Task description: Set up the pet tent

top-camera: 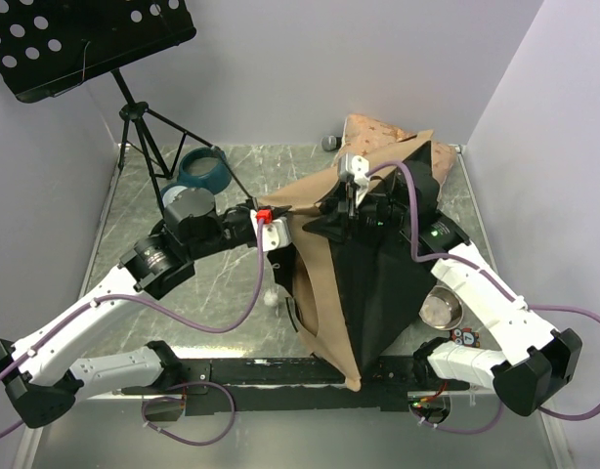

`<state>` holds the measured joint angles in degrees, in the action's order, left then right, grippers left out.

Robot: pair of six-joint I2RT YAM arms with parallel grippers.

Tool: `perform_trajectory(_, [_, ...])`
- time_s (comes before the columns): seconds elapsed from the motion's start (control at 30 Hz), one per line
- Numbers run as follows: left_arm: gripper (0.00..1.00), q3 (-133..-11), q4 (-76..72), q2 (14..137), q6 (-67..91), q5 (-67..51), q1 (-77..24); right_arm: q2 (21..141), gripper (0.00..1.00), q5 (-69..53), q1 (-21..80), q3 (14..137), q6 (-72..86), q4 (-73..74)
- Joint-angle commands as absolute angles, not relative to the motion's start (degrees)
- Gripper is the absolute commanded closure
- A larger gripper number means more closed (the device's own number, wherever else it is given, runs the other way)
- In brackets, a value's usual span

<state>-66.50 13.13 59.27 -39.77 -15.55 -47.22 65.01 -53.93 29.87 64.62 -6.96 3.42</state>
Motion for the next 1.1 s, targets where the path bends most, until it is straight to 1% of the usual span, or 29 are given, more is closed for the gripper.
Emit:
perform_trajectory(0.0, [0.99, -71.5, 13.0, 59.8, -37.1, -16.9, -47.0, 63.4, 0.49, -57.4, 31.1, 68.4, -14.2, 8.3])
perform_trajectory(0.07, [0.99, -71.9, 13.5, 59.9, -36.9, -16.4, -47.1, 63.3, 0.42, -57.0, 31.2, 69.0, -15.0, 8.6])
perform_trajectory(0.37, [0.99, -71.5, 13.8, 59.9, -36.2, -16.4, -47.0, 63.5, 0.39, -54.4, 31.8, 69.7, -12.1, 5.4])
perform_trajectory(0.4, [0.99, -71.5, 13.9, 59.9, -36.2, -16.9, -47.0, 63.5, 0.38, -54.1, 31.8, 69.7, -11.6, 5.0])
perform_trajectory(0.43, [0.99, -71.5, 14.0, 59.9, -36.3, -17.1, -47.1, 63.5, 0.32, -53.2, 31.8, 69.7, -11.1, 4.1])
perform_trajectory(0.47, [0.99, -71.6, 14.1, 59.9, -36.4, -17.4, -47.1, 63.5, 0.29, -52.7, 31.8, 69.5, -10.7, 3.5])
perform_trajectory(0.57, [0.99, -71.6, 14.5, 59.6, -36.4, -18.0, -47.1, 63.2, 0.25, -51.9, 31.8, 69.1, -11.0, 2.1])
perform_trajectory(0.63, [0.99, -71.5, 14.7, 59.4, -36.3, -18.4, -47.1, 62.1, 0.25, -52.2, 31.7, 68.3, -12.2, 0.8])
perform_trajectory(0.8, [0.99, -71.7, 15.3, 59.1, -35.9, -18.8, -47.0, 60.1, 0.29, -53.7, 31.7, 65.7, -13.0, -3.2])
perform_trajectory(0.97, [0.99, -72.9, 16.2, 59.6, -35.0, -19.1, -46.6, 60.4, 0.36, -54.1, 32.5, 65.7, -16.8, -1.3])
perform_trajectory(1.07, [0.99, -73.3, 16.3, 59.4, -34.4, -19.9, -46.3, 60.6, 0.37, -53.2, 33.1, 65.6, -20.1, -0.3])
